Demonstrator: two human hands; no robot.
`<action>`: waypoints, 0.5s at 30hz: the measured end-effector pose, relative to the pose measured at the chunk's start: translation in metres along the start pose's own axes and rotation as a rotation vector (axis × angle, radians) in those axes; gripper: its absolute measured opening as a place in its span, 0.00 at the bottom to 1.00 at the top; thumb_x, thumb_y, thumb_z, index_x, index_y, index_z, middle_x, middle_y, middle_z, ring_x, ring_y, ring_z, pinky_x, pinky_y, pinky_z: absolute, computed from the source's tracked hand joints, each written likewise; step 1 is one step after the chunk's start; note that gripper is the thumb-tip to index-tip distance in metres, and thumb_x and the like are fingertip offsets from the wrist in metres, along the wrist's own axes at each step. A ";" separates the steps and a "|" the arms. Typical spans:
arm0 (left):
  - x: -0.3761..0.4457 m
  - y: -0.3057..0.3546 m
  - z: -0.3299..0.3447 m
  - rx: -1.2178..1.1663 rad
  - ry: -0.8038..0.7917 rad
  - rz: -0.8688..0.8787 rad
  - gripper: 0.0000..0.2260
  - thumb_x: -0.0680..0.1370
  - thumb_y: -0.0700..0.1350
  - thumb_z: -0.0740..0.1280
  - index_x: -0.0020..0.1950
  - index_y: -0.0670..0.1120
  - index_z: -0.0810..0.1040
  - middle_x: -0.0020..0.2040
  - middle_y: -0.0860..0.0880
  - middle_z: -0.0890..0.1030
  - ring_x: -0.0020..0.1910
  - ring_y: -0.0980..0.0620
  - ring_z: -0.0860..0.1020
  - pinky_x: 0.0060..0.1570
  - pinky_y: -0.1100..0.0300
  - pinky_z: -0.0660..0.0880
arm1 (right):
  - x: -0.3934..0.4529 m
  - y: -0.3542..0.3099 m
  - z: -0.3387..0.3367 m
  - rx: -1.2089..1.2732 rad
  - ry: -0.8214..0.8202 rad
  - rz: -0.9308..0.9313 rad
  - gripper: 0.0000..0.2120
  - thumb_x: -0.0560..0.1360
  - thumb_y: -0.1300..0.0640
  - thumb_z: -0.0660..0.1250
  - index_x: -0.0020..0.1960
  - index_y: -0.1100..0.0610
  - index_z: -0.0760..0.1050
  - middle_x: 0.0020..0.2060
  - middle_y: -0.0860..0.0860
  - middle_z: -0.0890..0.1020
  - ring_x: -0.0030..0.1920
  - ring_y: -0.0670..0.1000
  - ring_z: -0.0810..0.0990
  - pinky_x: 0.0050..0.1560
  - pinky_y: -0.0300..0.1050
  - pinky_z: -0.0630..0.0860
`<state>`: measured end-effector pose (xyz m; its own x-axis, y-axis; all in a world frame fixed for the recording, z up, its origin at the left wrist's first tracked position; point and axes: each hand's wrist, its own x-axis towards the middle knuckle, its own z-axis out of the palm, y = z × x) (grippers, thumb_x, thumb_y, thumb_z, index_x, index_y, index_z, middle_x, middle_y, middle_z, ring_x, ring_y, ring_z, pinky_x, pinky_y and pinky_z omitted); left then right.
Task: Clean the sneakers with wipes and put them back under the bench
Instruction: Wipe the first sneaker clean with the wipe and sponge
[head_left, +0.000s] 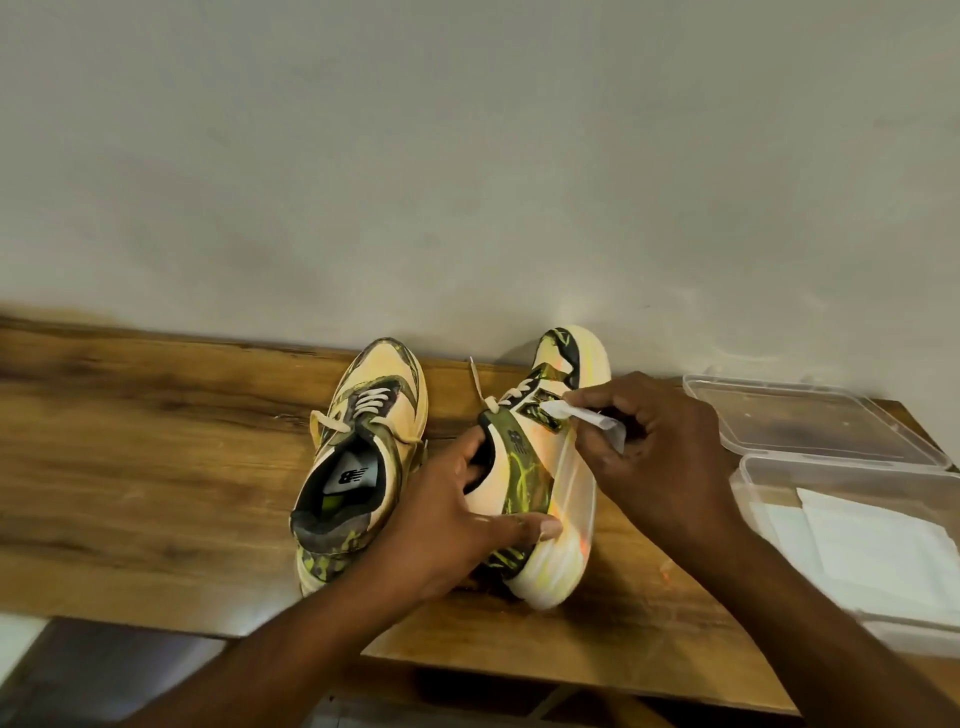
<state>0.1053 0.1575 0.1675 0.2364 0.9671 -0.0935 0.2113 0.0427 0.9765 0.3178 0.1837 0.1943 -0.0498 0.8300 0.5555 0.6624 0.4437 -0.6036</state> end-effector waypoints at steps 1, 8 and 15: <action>0.004 -0.001 -0.002 0.003 -0.010 0.007 0.40 0.65 0.46 0.86 0.74 0.56 0.74 0.65 0.56 0.84 0.64 0.54 0.82 0.66 0.46 0.79 | -0.001 -0.001 0.001 0.004 -0.013 0.000 0.14 0.71 0.62 0.78 0.55 0.50 0.87 0.48 0.43 0.86 0.48 0.40 0.82 0.46 0.35 0.80; 0.018 -0.003 -0.011 0.056 -0.055 0.071 0.38 0.65 0.45 0.86 0.72 0.57 0.76 0.64 0.57 0.84 0.64 0.56 0.82 0.65 0.44 0.79 | -0.007 -0.014 0.008 -0.004 -0.194 -0.029 0.15 0.74 0.44 0.74 0.57 0.49 0.86 0.48 0.44 0.81 0.45 0.42 0.80 0.41 0.33 0.78; 0.017 -0.007 -0.010 0.051 -0.060 0.093 0.40 0.66 0.47 0.86 0.74 0.57 0.74 0.66 0.59 0.82 0.66 0.58 0.80 0.68 0.46 0.77 | -0.005 -0.002 0.010 -0.039 -0.151 0.065 0.13 0.73 0.56 0.78 0.58 0.47 0.86 0.46 0.41 0.82 0.46 0.41 0.81 0.43 0.33 0.79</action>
<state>0.0980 0.1759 0.1614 0.3132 0.9496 -0.0161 0.2334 -0.0605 0.9705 0.3097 0.1824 0.1872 -0.1161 0.8992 0.4220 0.6960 0.3767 -0.6113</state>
